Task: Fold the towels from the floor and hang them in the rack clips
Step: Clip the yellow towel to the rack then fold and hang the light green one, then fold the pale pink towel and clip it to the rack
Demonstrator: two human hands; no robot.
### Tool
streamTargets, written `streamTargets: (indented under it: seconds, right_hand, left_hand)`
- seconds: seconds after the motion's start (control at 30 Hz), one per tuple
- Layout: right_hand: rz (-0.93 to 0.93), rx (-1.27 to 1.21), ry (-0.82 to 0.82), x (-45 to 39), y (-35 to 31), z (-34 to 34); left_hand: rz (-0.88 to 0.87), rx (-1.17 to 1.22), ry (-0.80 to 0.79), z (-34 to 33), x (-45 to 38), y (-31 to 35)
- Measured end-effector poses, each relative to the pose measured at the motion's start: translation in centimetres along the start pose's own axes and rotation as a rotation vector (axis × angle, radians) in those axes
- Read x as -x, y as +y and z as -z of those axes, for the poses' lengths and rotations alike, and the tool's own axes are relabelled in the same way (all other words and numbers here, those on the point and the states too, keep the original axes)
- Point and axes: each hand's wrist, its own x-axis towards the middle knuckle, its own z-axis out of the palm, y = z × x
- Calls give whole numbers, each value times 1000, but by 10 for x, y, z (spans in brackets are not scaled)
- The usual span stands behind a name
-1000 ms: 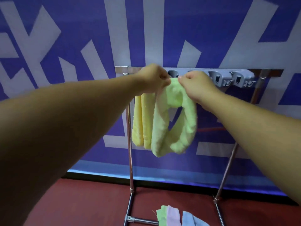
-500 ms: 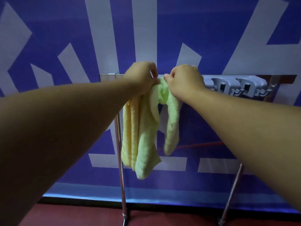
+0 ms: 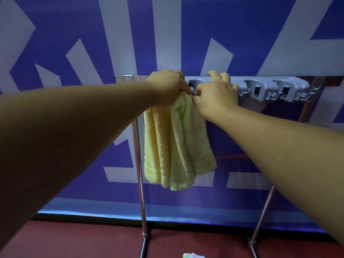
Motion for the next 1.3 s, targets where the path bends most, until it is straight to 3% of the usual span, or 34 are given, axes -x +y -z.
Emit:
streamTargets:
  seconds: [0.13, 0.37, 0.47, 0.57, 0.67, 0.87, 1.0, 1.13, 1.3]
  right_hand:
    - [42, -27, 32, 26, -3, 27]
    - [109, -84, -5, 111, 2, 70]
    - [157, -87, -25, 161, 5, 68]
    - [197, -99, -74, 216, 12, 48]
    - [185, -132, -221, 275, 20, 15]
    - [81, -149, -780, 400, 53, -89]
    - [38, -232, -1025, 483, 79, -161]
    - [-56, -289, -1219, 550, 91, -220]
    - [-113, -330, -1336, 599, 89, -293]
  left_hand:
    - [74, -84, -15, 15, 23, 15]
    - [65, 14, 257, 30, 103, 72]
    - [38, 161, 245, 14, 153, 110]
    - [58, 333, 64, -23, 201, 150]
    - [136, 400, -102, -76, 247, 184]
    - [343, 595, -418, -196, 328, 248]
    - [347, 656, -668, -270, 370, 283]
    - [292, 660, -870, -340, 401, 307]
    - [324, 649, -1096, -421, 429, 330]
